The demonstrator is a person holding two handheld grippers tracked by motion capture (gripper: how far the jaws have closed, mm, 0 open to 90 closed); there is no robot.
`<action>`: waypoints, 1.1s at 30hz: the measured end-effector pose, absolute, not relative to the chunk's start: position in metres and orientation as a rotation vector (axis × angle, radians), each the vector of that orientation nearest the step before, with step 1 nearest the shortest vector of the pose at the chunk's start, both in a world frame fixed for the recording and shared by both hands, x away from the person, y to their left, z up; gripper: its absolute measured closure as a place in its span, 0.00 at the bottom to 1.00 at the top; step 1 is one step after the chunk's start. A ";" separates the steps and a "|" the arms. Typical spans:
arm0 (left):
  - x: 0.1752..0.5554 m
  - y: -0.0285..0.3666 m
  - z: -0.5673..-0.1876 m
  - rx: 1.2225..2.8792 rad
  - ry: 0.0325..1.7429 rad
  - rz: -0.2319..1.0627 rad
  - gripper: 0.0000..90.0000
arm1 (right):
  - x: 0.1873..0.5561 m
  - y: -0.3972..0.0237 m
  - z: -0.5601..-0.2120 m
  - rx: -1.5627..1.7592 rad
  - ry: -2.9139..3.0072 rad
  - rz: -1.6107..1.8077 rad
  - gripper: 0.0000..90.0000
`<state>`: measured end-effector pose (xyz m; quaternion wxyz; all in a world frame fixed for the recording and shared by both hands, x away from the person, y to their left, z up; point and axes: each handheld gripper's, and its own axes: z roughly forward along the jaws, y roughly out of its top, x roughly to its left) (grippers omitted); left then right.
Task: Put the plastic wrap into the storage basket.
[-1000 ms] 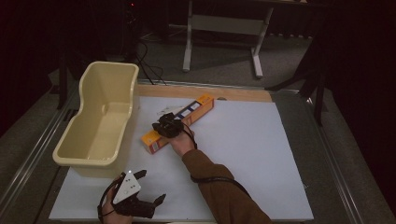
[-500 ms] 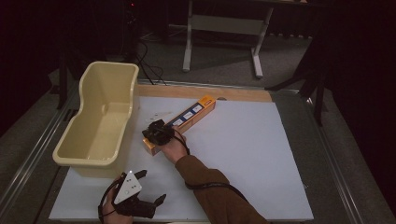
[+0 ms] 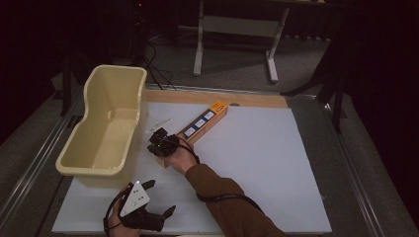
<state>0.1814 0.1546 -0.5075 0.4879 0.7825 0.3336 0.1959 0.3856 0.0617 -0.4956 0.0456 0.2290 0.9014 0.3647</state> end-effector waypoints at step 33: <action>0.186 0.144 -0.509 1.933 0.793 0.500 0.04 | 0.398 -0.115 -0.479 1.218 2.431 1.125 0.48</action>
